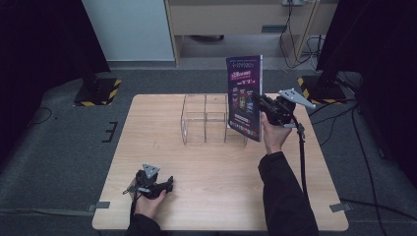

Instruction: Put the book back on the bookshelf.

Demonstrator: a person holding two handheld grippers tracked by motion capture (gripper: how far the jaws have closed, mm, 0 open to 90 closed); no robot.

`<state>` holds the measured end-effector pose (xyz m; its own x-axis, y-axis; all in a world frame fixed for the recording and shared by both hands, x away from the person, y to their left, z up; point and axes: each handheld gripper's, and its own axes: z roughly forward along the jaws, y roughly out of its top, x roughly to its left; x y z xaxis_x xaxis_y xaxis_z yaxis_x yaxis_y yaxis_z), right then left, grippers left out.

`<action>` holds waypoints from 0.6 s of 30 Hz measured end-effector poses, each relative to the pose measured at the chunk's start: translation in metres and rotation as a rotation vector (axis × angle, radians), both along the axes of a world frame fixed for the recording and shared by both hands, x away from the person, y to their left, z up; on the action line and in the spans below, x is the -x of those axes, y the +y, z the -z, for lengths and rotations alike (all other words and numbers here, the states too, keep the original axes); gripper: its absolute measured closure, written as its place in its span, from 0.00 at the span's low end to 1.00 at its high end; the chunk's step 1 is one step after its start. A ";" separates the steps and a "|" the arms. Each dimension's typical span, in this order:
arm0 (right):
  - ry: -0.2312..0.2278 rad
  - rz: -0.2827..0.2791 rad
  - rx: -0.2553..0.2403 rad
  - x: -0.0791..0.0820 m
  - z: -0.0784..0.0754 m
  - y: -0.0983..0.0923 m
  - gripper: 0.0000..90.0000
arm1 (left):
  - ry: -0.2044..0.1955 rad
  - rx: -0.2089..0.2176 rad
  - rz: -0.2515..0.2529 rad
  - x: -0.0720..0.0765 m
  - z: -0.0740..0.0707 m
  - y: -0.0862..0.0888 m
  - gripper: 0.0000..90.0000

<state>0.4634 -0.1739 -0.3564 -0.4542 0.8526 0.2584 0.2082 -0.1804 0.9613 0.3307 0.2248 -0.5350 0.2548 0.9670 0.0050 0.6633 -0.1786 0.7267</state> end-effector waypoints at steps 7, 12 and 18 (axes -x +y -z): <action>-0.009 0.016 0.022 -0.006 0.008 0.009 0.92 | 0.000 0.000 0.000 0.000 0.000 0.000 0.18; -0.016 0.021 0.016 -0.008 0.015 0.013 0.92 | 0.001 -0.001 0.002 0.000 0.000 0.000 0.18; -0.017 0.021 0.023 -0.003 0.023 0.013 0.92 | 0.001 -0.002 0.002 0.000 0.000 0.000 0.18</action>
